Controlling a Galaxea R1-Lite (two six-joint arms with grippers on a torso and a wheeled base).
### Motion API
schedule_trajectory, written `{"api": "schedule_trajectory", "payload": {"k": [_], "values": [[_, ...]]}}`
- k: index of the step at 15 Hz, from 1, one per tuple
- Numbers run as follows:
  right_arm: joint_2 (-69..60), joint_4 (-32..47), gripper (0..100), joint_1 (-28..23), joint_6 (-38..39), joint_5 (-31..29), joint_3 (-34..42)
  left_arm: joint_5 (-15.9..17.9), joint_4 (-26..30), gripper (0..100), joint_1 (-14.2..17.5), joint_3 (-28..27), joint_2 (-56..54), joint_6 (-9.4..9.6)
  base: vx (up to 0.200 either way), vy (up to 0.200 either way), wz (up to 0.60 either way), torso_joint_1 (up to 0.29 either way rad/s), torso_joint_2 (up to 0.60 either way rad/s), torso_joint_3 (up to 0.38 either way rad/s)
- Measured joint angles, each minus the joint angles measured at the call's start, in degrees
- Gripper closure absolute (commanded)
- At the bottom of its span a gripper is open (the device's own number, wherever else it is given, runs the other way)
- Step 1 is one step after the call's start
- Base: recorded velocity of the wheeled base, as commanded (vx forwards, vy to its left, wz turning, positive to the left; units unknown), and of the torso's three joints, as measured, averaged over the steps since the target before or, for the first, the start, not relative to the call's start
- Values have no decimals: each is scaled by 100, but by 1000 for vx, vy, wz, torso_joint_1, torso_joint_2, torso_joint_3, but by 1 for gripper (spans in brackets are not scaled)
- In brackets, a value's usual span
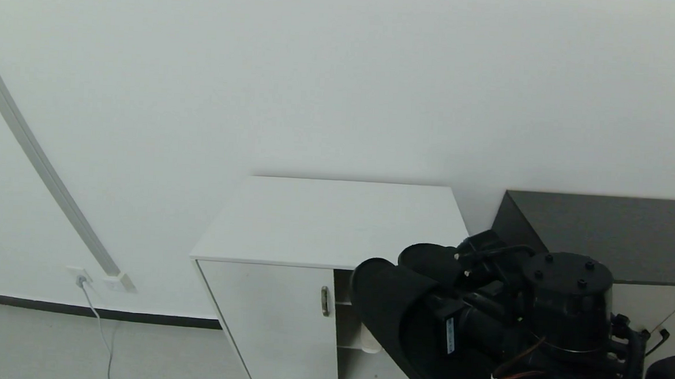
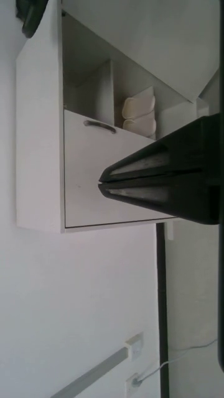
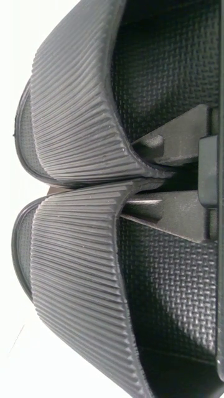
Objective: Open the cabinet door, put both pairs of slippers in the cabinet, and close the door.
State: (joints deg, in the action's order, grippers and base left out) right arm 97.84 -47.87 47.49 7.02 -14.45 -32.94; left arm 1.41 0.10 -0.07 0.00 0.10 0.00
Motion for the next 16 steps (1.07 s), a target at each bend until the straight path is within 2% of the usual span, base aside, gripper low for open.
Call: {"api": "schedule_trajectory", "payload": {"k": [8, 16], "values": [[22, -21, 100, -48, 1, 27, 50, 0, -2, 100, 0, 0, 0, 0, -200, 0, 0, -2, 5, 2], [111, -251, 100, -65, 0, 22, 113, 0, 0, 100, 0, 0, 0, -5, 0, 0, 0, 0, 0, 0]]}}
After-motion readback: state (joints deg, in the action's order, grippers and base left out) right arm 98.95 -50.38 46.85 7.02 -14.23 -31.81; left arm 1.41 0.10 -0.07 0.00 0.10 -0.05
